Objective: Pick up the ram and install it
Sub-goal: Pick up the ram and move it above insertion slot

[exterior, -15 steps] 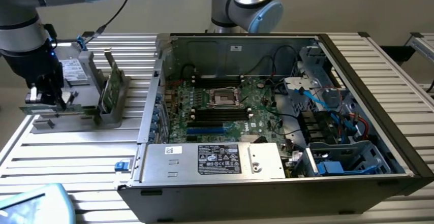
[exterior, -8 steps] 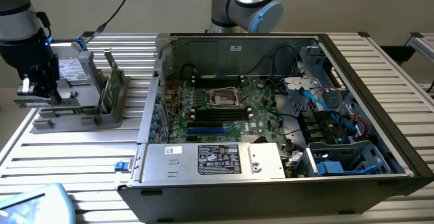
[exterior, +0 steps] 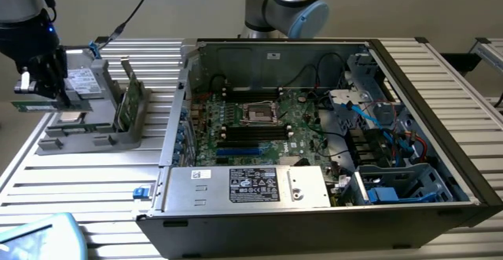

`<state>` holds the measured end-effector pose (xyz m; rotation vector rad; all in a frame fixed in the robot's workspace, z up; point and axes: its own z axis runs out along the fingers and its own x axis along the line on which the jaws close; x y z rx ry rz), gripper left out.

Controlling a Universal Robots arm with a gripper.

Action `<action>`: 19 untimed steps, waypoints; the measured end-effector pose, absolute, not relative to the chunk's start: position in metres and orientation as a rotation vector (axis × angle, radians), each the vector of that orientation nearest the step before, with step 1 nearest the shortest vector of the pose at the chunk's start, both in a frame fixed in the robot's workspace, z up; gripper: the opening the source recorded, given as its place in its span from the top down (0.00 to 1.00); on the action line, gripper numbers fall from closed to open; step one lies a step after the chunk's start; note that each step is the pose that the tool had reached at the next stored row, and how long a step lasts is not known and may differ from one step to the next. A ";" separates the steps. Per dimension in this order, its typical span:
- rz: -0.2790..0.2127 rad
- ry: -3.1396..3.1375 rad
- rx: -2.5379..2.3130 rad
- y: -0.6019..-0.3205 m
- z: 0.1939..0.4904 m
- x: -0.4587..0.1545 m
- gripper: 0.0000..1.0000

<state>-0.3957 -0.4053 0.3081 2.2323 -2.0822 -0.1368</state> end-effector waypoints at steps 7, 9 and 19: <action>-0.137 -2.082 2.232 -0.405 0.340 -0.370 0.87; -0.138 -2.082 2.231 -0.405 0.349 -0.361 0.87; -0.142 -2.080 2.230 -0.405 0.391 -0.321 0.87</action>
